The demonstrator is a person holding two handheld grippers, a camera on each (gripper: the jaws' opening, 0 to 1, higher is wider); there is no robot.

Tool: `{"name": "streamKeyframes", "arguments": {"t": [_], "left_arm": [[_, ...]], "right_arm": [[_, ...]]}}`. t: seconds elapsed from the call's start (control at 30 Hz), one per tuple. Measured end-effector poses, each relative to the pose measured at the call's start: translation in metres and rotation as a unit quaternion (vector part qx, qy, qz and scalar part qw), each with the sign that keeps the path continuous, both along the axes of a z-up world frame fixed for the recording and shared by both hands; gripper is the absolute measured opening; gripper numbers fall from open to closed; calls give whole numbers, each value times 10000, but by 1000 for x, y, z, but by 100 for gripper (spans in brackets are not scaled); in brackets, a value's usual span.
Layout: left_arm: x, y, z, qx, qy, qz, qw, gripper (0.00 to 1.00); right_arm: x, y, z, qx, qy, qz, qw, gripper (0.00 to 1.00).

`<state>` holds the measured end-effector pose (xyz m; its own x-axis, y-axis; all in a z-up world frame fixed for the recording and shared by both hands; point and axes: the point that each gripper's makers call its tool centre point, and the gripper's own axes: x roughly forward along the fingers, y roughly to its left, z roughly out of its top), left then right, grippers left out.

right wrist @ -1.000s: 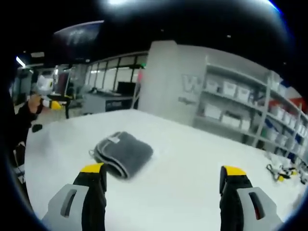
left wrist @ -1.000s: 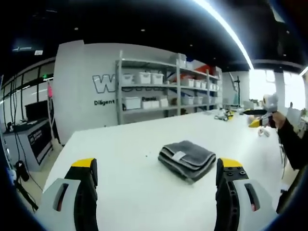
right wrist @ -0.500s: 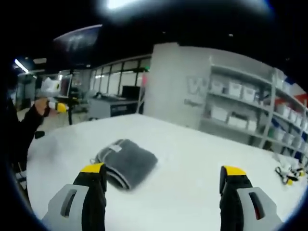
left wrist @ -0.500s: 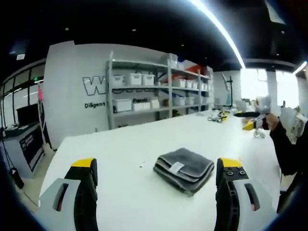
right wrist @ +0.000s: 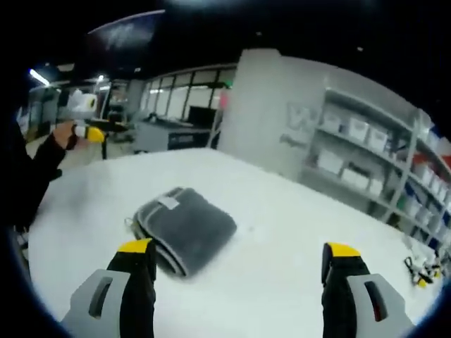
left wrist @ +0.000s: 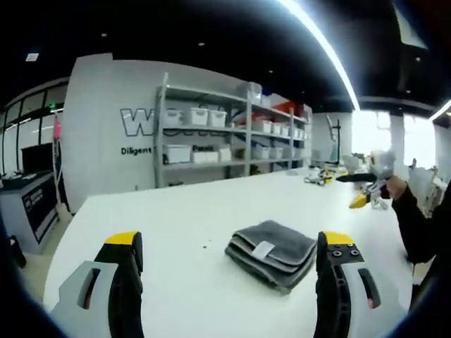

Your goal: Open the folded towel by lifting each exposed corner and separating the folded layers until the towel lies flat within the target outline without major curled edges

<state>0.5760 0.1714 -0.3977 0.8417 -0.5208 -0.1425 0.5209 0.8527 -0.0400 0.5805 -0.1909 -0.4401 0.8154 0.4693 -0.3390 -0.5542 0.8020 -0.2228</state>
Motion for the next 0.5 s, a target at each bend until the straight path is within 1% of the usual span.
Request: {"name": "streamKeyframes", "arguments": {"t": [0.07, 0.13, 0.17, 0.23, 0.27, 0.33, 0.5], "left_arm": [[4, 1, 19, -62, -238, 74, 9997, 100], [7, 0, 30, -184, -370, 79, 9991, 100], [8, -2, 31, -251, -392, 77, 9989, 100], [12, -8, 29, -255, -341, 53, 9991, 100], [13, -11, 26, -210, -345, 27, 9992, 100], [16, -15, 23, -223, -322, 10, 9992, 100], [23, -18, 13, -167, -238, 23, 9996, 99]], "right_arm": [[-1, 2, 2, -1, 60, 57, 10000, 99], [-1, 4, 6, 17, 64, 109, 9999, 99], [0, 4, 9, 52, 65, 118, 9999, 99], [4, 3, 12, 118, 130, 120, 9998, 99], [8, 2, 14, 143, 116, 102, 9998, 99], [14, 1, 20, 245, 32, 36, 9997, 99], [25, 4, 21, 296, -38, 10, 9996, 99]]}}
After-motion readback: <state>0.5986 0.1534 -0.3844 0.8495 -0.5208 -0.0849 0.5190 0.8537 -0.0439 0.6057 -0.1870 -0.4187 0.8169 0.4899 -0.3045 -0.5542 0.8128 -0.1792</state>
